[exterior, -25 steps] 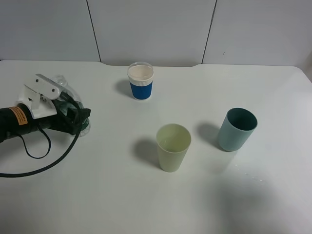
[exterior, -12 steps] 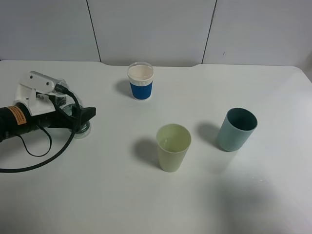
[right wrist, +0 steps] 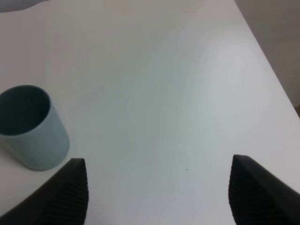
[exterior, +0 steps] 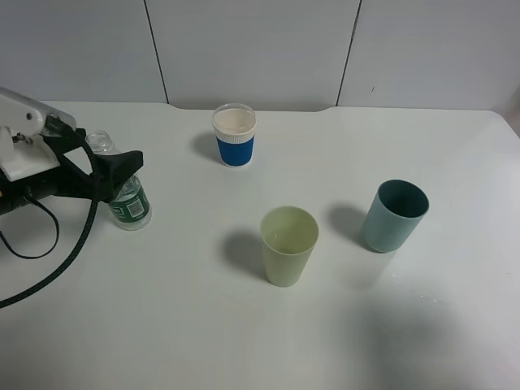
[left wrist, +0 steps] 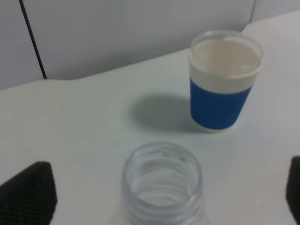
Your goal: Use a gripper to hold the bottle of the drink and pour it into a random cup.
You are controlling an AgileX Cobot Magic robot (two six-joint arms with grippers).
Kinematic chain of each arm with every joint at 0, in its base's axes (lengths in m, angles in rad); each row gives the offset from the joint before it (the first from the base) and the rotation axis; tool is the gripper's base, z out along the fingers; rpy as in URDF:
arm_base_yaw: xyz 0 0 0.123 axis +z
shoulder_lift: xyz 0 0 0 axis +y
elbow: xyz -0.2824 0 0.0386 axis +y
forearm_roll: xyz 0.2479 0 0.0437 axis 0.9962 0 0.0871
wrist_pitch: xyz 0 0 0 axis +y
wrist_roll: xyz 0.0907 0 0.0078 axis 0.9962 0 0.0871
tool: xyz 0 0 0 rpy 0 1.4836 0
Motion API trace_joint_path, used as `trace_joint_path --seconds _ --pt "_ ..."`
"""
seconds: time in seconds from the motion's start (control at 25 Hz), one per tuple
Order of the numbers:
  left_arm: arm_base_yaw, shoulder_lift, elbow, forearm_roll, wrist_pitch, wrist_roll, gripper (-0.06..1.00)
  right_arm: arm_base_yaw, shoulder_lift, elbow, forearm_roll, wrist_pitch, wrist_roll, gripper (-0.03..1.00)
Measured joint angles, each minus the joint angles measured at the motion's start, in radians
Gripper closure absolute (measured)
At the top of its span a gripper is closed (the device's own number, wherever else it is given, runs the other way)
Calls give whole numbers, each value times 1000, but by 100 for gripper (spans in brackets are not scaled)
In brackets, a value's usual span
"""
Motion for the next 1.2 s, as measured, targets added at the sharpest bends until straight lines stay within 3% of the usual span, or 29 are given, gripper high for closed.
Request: trace_joint_path --seconds 0.28,0.52,0.64,1.0,1.2 --pt "0 -193 6 -9 197 -104 -5 0 0 0 0 0 0 33" --pt "0 -381 -7 -112 367 -109 -5 0 0 0 0 0 0 33" --pt "0 -478 -69 -116 535 -109 -5 0 0 0 0 0 0 33" --pt "0 -673 -348 -121 1181 -109 -5 0 0 0 0 0 0 33" --pt "0 -785 -428 -137 1414 -61 -5 0 0 0 0 0 0 33"
